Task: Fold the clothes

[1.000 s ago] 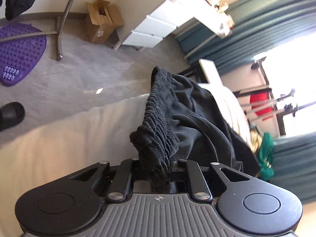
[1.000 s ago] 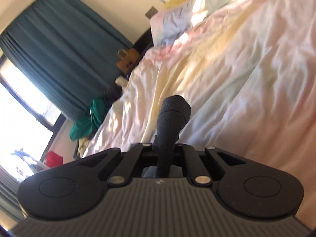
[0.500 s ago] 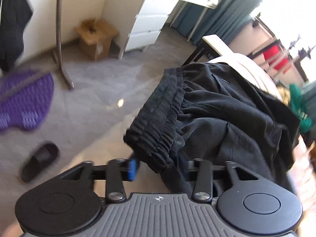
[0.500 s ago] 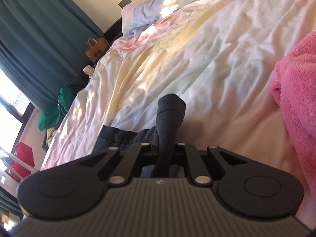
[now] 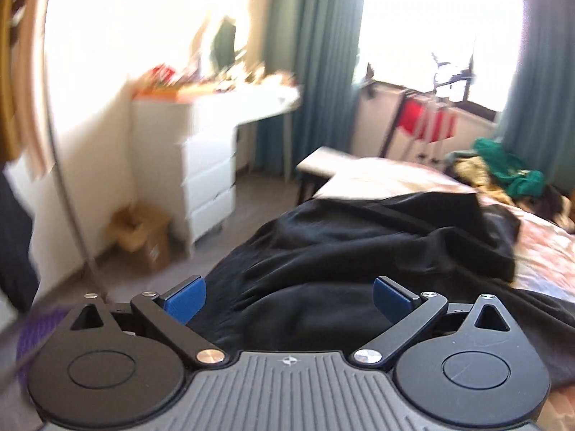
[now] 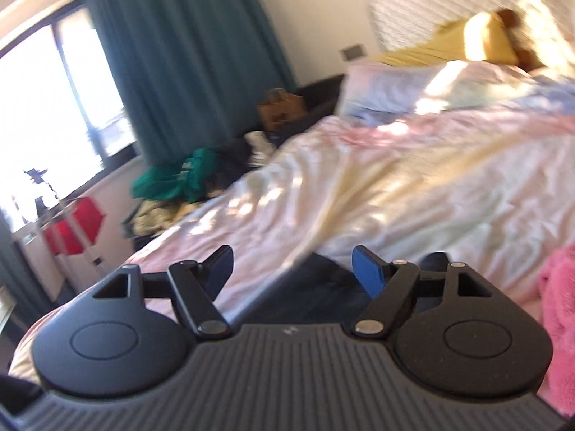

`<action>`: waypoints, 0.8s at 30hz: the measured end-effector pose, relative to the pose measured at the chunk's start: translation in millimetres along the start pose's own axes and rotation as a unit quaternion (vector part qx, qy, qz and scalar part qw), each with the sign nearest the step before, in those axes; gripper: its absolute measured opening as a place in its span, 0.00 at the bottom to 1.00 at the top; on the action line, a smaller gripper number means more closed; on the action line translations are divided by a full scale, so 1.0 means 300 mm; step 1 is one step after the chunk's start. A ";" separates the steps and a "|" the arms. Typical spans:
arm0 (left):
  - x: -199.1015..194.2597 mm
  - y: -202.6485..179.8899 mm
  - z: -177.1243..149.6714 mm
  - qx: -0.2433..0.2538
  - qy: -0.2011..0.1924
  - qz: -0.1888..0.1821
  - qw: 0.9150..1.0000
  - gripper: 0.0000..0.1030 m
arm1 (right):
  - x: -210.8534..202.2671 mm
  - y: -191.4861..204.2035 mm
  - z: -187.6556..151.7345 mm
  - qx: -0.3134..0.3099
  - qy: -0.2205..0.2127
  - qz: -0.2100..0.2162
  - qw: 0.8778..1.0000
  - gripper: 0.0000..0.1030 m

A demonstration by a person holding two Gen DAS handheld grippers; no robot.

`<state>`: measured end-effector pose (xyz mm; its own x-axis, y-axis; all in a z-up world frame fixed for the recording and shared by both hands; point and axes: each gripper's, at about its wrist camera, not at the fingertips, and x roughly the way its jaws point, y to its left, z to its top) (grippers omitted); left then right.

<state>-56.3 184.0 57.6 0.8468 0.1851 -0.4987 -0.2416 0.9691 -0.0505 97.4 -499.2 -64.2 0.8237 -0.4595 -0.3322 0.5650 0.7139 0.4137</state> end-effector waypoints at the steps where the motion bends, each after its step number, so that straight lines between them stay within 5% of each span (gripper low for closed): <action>1: -0.001 -0.052 0.003 0.013 -0.011 -0.008 1.000 0.98 | -0.021 0.037 -0.001 -0.012 0.001 0.023 1.000 0.74; 5: 0.032 -0.260 0.000 0.042 -0.022 -0.053 0.997 0.98 | -0.097 0.174 -0.029 -0.059 0.016 0.121 0.991 0.73; 11: 0.135 -0.528 -0.017 0.068 -0.022 -0.099 0.992 0.98 | -0.159 0.286 -0.090 -0.098 0.040 0.197 0.975 0.73; 17: 0.310 -0.742 -0.078 0.098 -0.025 -0.124 0.987 0.98 | -0.168 0.337 -0.146 -0.103 0.059 0.223 0.967 0.73; 24: 0.464 -0.750 -0.209 0.116 -0.035 -0.114 0.986 0.97 | -0.151 0.357 -0.173 -0.100 0.059 0.223 0.968 0.73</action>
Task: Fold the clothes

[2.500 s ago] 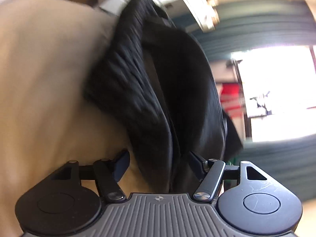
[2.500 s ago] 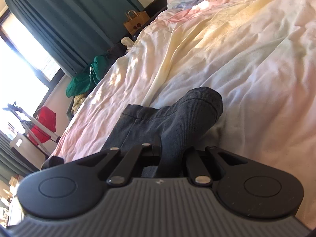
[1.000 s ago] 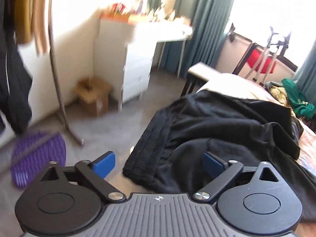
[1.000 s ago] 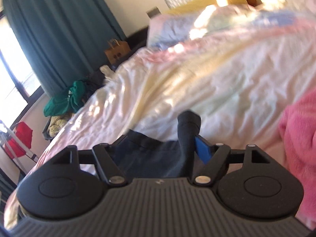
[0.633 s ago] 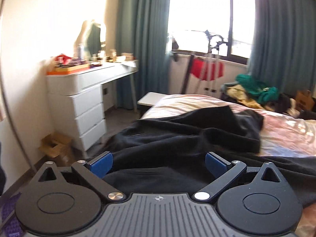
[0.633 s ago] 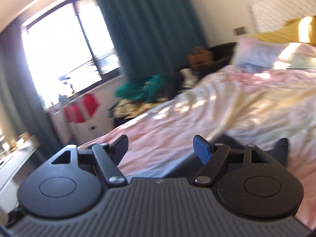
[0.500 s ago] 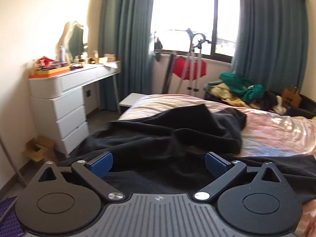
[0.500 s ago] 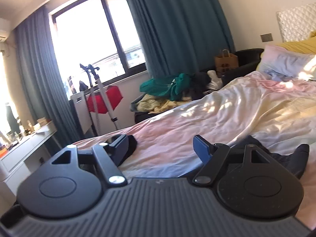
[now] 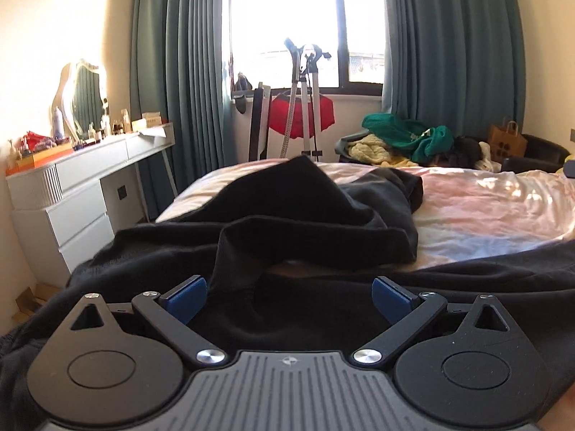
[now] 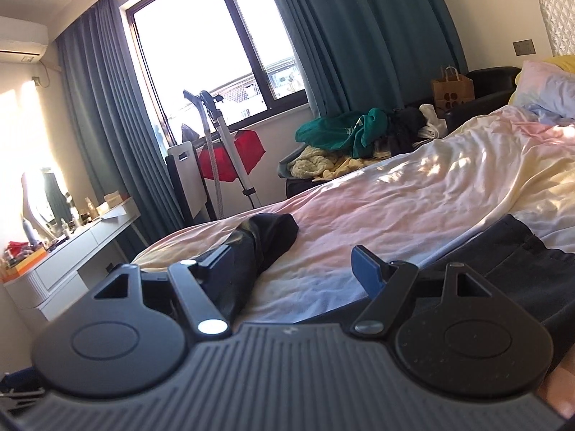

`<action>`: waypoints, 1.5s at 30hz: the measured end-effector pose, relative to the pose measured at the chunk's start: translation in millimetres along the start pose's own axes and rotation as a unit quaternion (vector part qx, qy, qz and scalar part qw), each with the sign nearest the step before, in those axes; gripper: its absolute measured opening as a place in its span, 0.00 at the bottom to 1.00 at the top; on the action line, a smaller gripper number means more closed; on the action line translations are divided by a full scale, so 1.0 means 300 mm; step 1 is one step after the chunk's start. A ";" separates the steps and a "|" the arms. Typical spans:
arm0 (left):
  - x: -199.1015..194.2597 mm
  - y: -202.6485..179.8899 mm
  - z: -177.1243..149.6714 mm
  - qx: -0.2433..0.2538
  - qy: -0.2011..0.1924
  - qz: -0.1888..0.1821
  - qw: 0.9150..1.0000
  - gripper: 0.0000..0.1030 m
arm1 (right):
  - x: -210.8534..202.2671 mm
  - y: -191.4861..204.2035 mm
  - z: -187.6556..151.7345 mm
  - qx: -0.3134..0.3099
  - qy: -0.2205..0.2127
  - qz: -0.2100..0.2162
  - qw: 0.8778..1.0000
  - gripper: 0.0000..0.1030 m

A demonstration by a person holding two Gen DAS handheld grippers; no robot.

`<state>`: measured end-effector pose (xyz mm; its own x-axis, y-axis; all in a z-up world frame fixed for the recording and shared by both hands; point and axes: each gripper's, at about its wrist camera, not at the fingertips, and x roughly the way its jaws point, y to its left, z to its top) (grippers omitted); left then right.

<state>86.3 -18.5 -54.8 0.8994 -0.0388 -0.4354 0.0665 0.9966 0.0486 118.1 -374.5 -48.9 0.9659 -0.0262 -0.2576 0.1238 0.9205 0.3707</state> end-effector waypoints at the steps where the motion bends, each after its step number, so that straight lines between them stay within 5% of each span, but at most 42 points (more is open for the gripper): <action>1: 0.010 0.002 -0.003 -0.006 0.004 -0.005 1.000 0.97 | 0.004 0.003 -0.001 0.001 0.000 0.001 1.000 0.73; 15: 0.069 -0.116 -0.011 0.065 0.001 -0.009 0.998 0.96 | 0.047 0.006 -0.022 0.013 0.033 -0.034 0.999 0.73; 23: 0.253 -0.238 0.090 0.089 0.008 -0.037 0.995 0.93 | 0.056 -0.063 -0.031 0.060 0.052 -0.065 0.995 0.73; 28: 0.390 -0.396 0.174 0.130 -0.009 -0.045 0.990 0.93 | 0.072 -0.094 -0.034 0.084 0.054 -0.071 0.993 0.73; 35: 0.631 -0.610 0.261 0.137 0.016 -0.059 0.989 0.90 | 0.138 -0.172 -0.059 0.144 0.070 -0.089 0.983 0.73; 40: 0.884 -0.716 0.245 0.148 0.078 0.007 0.986 0.75 | 0.188 -0.211 -0.088 0.167 0.085 -0.094 0.978 0.73; 44: 0.981 -0.704 0.227 0.140 0.109 0.020 0.984 0.39 | 0.232 -0.234 -0.110 0.174 0.090 -0.101 0.975 0.73; 45: 0.992 -0.697 0.224 0.136 0.113 0.021 0.984 0.20 | 0.244 -0.238 -0.116 0.174 0.093 -0.103 0.975 0.73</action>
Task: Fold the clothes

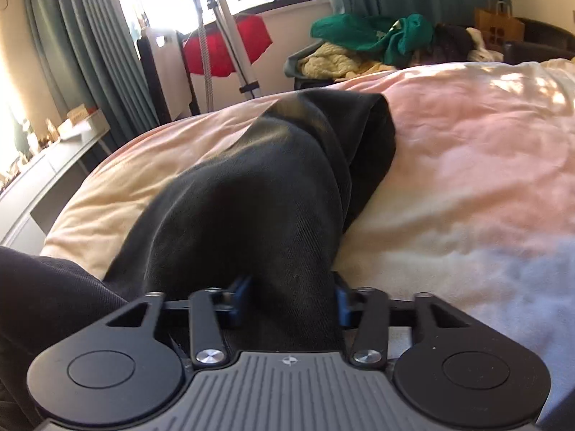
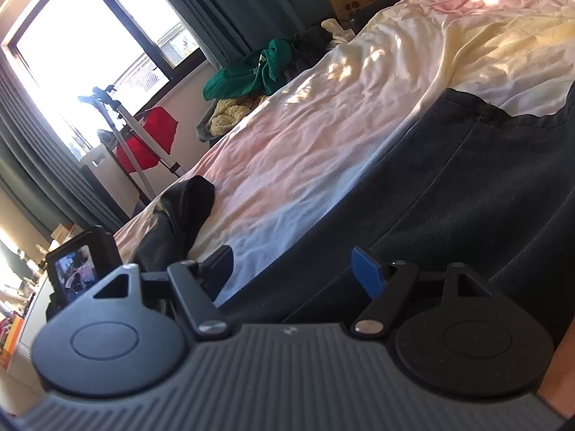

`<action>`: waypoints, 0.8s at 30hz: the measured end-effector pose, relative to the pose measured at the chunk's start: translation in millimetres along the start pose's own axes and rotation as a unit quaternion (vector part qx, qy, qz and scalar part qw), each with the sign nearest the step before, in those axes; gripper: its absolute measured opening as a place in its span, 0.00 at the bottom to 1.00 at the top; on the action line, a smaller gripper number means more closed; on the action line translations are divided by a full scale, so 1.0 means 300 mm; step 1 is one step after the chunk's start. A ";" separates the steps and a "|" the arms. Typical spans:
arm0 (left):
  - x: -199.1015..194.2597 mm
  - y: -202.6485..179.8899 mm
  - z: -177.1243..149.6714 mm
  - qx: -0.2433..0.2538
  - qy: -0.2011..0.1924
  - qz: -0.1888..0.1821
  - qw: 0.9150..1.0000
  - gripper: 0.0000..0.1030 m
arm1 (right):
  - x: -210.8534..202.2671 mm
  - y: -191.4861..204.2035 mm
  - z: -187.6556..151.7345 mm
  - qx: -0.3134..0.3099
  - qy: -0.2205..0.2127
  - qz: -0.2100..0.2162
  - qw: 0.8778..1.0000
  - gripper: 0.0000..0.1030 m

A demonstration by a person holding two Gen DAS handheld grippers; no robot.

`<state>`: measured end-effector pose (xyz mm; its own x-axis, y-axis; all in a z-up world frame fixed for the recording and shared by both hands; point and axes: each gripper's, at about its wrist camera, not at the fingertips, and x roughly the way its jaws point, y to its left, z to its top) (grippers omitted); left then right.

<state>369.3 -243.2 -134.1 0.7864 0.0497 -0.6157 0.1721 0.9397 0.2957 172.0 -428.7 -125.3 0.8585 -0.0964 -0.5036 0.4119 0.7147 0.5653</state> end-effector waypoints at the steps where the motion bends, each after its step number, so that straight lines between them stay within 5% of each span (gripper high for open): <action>1: -0.011 0.009 -0.002 -0.004 -0.004 -0.004 1.000 0.06 | 0.014 -0.003 -0.003 0.000 0.003 -0.005 1.000 0.73; 8: -0.346 0.187 -0.071 -0.042 -0.063 -0.071 0.995 0.04 | 0.033 -0.008 0.005 0.011 -0.005 0.001 1.000 0.74; 14: -0.659 0.358 -0.296 -0.072 -0.080 -0.100 0.989 0.03 | 0.006 0.009 -0.001 0.031 0.014 0.093 0.995 0.73; 17: -0.758 0.409 -0.421 -0.086 -0.088 -0.098 0.988 0.02 | 0.043 0.015 -0.038 0.066 0.094 0.175 0.978 0.73; 20: -0.817 0.451 -0.518 -0.109 -0.098 -0.099 0.984 0.03 | 0.082 0.031 -0.087 0.096 0.174 0.253 0.947 0.73; 24: -0.811 0.522 -0.580 -0.167 -0.094 -0.118 0.974 0.03 | 0.098 0.088 -0.129 0.083 0.218 0.281 0.931 0.73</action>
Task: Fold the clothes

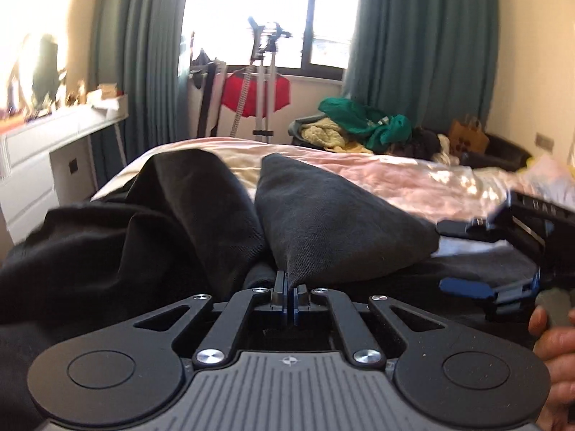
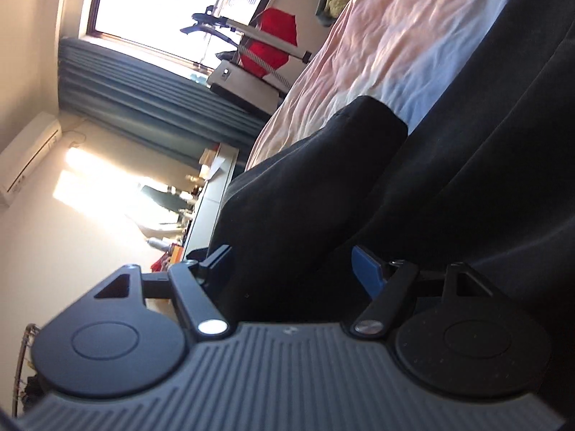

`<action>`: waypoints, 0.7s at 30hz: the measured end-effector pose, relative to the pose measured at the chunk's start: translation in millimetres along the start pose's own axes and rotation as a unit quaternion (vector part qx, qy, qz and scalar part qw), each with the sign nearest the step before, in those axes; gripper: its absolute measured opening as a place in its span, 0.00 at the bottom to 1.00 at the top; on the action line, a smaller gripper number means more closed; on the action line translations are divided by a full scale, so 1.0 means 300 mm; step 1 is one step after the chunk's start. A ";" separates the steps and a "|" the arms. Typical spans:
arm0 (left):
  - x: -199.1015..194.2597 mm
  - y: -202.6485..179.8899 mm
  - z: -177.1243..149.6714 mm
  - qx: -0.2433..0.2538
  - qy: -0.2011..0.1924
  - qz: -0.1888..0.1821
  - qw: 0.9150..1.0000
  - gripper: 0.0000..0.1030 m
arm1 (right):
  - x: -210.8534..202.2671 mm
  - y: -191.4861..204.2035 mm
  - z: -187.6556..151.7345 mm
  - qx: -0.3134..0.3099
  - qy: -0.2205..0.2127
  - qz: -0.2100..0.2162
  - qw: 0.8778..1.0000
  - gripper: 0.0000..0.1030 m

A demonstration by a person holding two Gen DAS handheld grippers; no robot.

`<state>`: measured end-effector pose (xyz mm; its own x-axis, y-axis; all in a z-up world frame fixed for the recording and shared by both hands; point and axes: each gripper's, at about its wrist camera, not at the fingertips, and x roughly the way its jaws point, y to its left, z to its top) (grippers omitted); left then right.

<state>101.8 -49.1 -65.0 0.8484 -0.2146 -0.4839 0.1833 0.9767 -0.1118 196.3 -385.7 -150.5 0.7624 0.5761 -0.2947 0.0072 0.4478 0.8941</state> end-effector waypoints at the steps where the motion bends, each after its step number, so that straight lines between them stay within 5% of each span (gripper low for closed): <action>1: -0.001 0.016 -0.001 -0.014 0.000 -0.004 1.000 0.03 | 0.017 0.005 -0.005 -0.001 0.008 0.003 1.000 0.73; 6: -0.002 0.064 -0.008 -0.044 0.002 -0.017 0.999 0.03 | 0.144 0.017 0.010 0.015 0.041 0.016 0.999 0.73; 16: 0.029 0.078 -0.016 -0.051 0.024 -0.020 0.998 0.03 | 0.257 -0.012 0.134 0.087 -0.044 -0.049 0.994 0.65; 21: 0.021 0.040 -0.026 -0.022 0.019 -0.024 0.999 0.06 | 0.247 0.021 0.208 0.058 -0.112 -0.127 0.984 0.13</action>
<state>105.4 -38.7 -76.1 0.8189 -0.2626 -0.5103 0.2010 0.9641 -0.1735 293.1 -382.8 -145.6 0.8495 0.2850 -0.4439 0.2804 0.4688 0.8376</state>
